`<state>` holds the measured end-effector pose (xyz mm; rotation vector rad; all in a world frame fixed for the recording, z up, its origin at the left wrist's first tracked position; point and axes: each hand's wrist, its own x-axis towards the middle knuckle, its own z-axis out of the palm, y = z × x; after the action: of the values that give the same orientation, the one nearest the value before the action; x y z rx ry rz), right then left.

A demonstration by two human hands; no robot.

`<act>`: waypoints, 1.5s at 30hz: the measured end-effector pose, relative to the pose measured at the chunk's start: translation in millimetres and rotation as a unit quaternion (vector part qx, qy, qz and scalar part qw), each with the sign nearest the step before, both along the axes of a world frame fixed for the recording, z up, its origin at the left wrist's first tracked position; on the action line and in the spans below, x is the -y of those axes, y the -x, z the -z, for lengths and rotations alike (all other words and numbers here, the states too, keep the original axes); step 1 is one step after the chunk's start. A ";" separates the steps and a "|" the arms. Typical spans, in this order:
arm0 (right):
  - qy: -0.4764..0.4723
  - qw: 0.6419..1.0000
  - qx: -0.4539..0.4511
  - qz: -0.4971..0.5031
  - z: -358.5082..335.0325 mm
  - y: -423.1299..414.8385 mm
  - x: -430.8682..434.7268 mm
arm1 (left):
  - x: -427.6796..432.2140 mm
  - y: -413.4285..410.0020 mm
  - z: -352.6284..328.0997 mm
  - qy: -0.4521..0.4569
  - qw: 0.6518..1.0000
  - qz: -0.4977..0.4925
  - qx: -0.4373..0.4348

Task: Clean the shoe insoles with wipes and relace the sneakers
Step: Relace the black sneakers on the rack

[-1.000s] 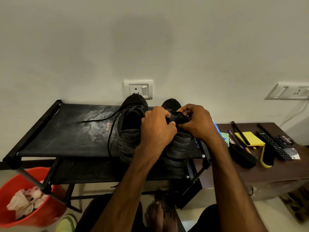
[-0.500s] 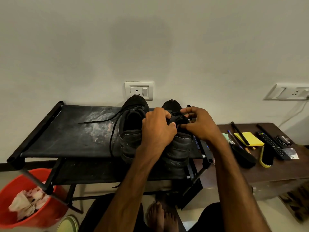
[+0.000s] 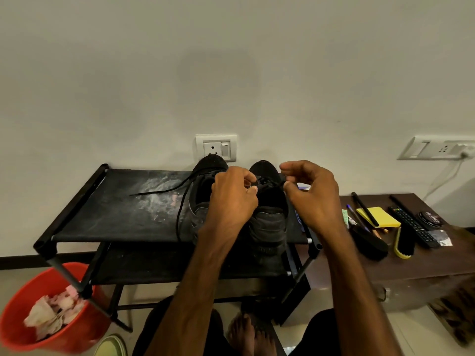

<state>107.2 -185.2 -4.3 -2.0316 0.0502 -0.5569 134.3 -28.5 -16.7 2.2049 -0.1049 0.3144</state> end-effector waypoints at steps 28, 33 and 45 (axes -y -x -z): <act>0.159 0.960 -0.184 -0.139 -2.6 -71.2 -85.9 | -98.5 -23.9 21.3 0.086 0.994 -0.060 -0.041; -0.047 0.975 -0.173 -0.131 -2.3 -73.8 -80.4 | -102.1 -22.8 18.4 0.091 0.993 -0.066 -0.041; -0.072 0.975 -0.152 -0.142 0.5 -71.8 -84.7 | -109.5 -21.2 15.2 0.063 0.994 -0.071 -0.047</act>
<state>179.1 -100.5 -4.8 -1.9225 -0.0159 -0.0578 155.5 81.0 -31.9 2.1024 0.1215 0.2886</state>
